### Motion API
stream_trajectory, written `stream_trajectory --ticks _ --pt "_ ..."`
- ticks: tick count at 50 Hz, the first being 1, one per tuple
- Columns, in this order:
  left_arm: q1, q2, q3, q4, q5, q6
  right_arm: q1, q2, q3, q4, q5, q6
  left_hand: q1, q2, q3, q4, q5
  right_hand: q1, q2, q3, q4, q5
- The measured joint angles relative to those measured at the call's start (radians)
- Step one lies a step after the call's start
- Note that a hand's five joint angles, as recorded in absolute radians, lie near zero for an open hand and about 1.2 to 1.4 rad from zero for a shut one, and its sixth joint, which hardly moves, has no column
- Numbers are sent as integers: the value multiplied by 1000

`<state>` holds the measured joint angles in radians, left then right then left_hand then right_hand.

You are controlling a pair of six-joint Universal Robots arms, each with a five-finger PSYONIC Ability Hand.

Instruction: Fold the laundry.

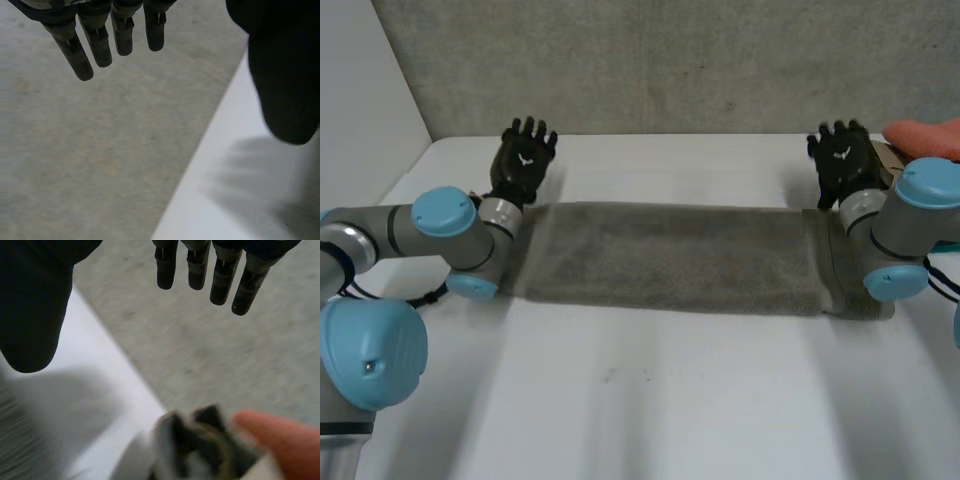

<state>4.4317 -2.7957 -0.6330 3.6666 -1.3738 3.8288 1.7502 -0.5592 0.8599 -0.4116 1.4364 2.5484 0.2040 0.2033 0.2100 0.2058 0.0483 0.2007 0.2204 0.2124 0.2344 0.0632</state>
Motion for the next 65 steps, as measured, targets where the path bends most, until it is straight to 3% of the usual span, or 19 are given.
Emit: stream_trajectory --ticks 6,20,32,34,35,36,39,42,46,57,61,65 --pt "-4 79 -70 19 -25 -41 5 -88 66 -34 29 8 0 0 0 0 0 0 0 0 0 0" --pt "-18 559 -762 68 -26 -70 -79 -486 560 398 4 36 0 0 0 0 0 0 0 0 0 0" --pt "-23 686 -1000 75 -21 -78 -180 -499 736 369 -85 38 0 0 0 0 0 0 0 0 0 0" --pt "-23 687 -1006 75 -21 -78 -186 -476 731 352 -90 36 0 0 0 0 0 212 243 247 229 223" --pt "-24 687 -1007 75 -21 -78 -188 -465 728 344 -91 35 0 0 0 0 0 212 243 247 229 223" --pt "-24 687 -1008 75 -21 -78 -192 -449 721 331 -90 32 0 0 0 0 0 521 567 560 539 521" --pt "-26 689 -1009 75 -22 -78 -205 -426 713 299 -87 20 0 0 0 0 0 758 927 923 903 871" --pt "-27 695 -1010 75 -23 -78 -216 -422 714 282 -86 6 0 0 0 0 0 765 952 966 945 907" --pt "-28 723 -1020 74 -24 -78 -261 -454 744 251 -85 -68 0 0 0 0 0 765 952 974 951 912" --pt "2 854 -1100 62 -25 -86 -467 -556 798 214 -71 -475 0 0 0 0 0 768 952 975 952 920" --pt "26 906 -1135 60 -24 -97 -427 -580 787 197 -73 -529 0 0 0 0 0 776 952 975 952 924" --pt "51 959 -1163 58 -24 -139 -279 -615 771 147 -91 -513 0 0 0 0 0 776 952 975 952 924"
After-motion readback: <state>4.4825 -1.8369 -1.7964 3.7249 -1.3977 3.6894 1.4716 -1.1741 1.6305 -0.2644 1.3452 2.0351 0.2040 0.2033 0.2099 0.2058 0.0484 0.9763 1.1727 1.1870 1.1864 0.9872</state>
